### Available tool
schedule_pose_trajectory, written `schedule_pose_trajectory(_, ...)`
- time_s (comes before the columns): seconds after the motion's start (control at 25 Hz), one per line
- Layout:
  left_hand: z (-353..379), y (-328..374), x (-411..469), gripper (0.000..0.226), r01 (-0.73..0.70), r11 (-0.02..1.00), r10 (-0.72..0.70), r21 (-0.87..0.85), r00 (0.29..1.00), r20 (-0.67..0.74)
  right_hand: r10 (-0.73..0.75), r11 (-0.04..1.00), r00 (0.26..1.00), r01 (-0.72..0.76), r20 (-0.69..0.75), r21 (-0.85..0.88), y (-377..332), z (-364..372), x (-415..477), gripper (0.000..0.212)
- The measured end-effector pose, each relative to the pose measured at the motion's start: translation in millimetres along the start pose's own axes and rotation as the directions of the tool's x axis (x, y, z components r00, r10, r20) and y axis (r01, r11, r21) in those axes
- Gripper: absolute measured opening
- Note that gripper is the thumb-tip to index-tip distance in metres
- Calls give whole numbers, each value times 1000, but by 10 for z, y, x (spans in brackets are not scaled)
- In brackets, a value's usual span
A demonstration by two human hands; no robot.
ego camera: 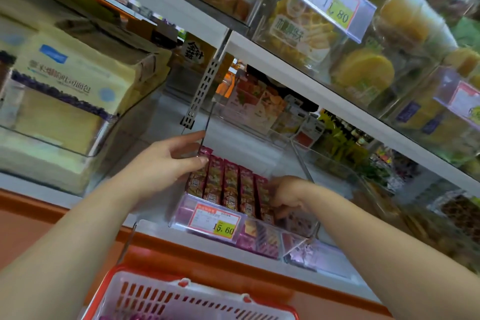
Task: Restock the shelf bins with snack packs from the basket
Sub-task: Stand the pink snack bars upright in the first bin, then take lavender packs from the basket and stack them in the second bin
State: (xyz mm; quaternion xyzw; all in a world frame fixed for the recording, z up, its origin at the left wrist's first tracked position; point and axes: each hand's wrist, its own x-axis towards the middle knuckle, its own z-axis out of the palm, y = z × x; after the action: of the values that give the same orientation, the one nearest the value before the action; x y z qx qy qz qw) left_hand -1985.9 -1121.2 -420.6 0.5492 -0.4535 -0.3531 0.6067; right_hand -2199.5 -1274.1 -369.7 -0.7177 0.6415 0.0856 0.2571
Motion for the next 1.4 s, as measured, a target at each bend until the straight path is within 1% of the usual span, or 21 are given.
schedule_pose_trajectory(0.12, -28, 3, -3, 56, 18, 1000, -18, 3, 1000, 15, -71, 997, 996, 72, 47, -25, 60, -38, -76, 62)
schedule_pose_trajectory(0.2, -40, 27, -65, 54, 21, 998, -21, 60, 1000, 8, -226, 974, 970, 227, -86, -2, 117, -51, -193, 55)
schedule_pose_trajectory(0.24, -23, 61, -129, 52, 12, 995, -12, 104, 1000, 0, -313, 939, 929, 334, -198, 83, 154, -30, -308, 50)
schedule_pose_trajectory(0.28, -1, 99, -193, 49, 1, 990, 2, 138, 1000, -24, -377, 867, 870, 452, -318, 210, 193, 12, -505, 45)
schedule_pose_trajectory(0.4, 80, 46, -302, 33, 0, 996, 25, 94, 965, -263, -435, 487, 696, 716, -572, 501, 406, 277, -1233, 36)
schedule_pose_trajectory(0.44, 119, -14, -369, 28, 12, 999, 4, 40, 925, -381, -436, 396, 657, 754, -615, 525, 518, 425, -1402, 35)
schedule_pose_trajectory(0.48, 166, -115, -464, 23, 35, 999, -26, 10, 866, -500, -417, 342, 660, 751, -625, 565, 652, 619, -1501, 34)
schedule_pose_trajectory(0.52, 249, -252, -578, 20, 75, 997, -46, 26, 806, -591, -372, 354, 716, 698, -591, 622, 801, 847, -1494, 34)
schedule_pose_trajectory(0.56, 384, -435, -755, 18, 142, 987, -64, 77, 780, -622, -313, 415, 799, 602, -514, 682, 966, 1093, -1454, 32)
schedule_pose_trajectory(0.6, 559, -579, -982, 16, 212, 966, -83, 150, 799, -596, -250, 526, 889, 457, -384, 717, 1174, 1379, -1332, 29)
schedule_pose_trajectory(0.64, 745, -746, -1213, 18, 272, 929, -112, 249, 851, -514, -187, 641, 959, 283, -212, 714, 1402, 1680, -1177, 25)
schedule_pose_trajectory(0.68, 946, -904, -1440, 22, 306, 887, -161, 345, 907, -390, -114, 745, 993, 102, -25, 660, 1650, 1972, -1029, 23)
schedule_pose_trajectory(0.76, 1323, -1202, -1814, 27, 338, 828, -320, 448, 940, -118, -3, 896, 968, -108, 250, 431, 2110, 2471, -819, 31)
schedule_pose_trajectory(0.88, 1663, -1557, -2171, 32, 401, 745, -522, 533, 848, 93, 12, 997, 888, -49, 460, 67, 2426, 2977, -810, 53)
schedule_pose_trajectory(0.96, 1842, -1684, -2349, 34, 436, 696, -601, 571, 788, 132, -2, 999, 885, 27, 465, -46, 2468, 3094, -895, 66)
schedule_pose_trajectory(1.04, 1987, -1729, -2449, 37, 496, 649, -673, 577, 728, 130, -60, 995, 923, 84, 380, -49, 2469, 3118, -924, 57)
schedule_pose_trajectory(1.12, 2079, -1724, -2460, 44, 580, 613, -723, 537, 685, 86, -111, 993, 936, 88, 335, 81, 2496, 3087, -915, 40)
schedule_pose_trajectory(1.2, 2126, -1686, -2431, 53, 720, 610, -771, 330, 636, 36, -139, 933, 931, 8, 338, 360, 2512, 2968, -934, 34)
schedule_pose_trajectory(1.28, 2105, -1687, -2348, 60, 824, 567, -823, 9, 566, 57, -158, 755, 911, -137, 380, 641, 2483, 2760, -1008, 20)
schedule_pose_trajectory(1.36, 2053, -1684, -2238, 63, 843, 498, -835, -203, 529, 148, -208, 432, 856, -354, 473, 830, 2503, 2559, -1079, 14)
schedule_pose_trajectory(1.4, 2041, -1665, -2187, 56, 833, 486, -819, -263, 540, 195, -275, 250, 813, -455, 513, 855, 2534, 2485, -1102, 15)
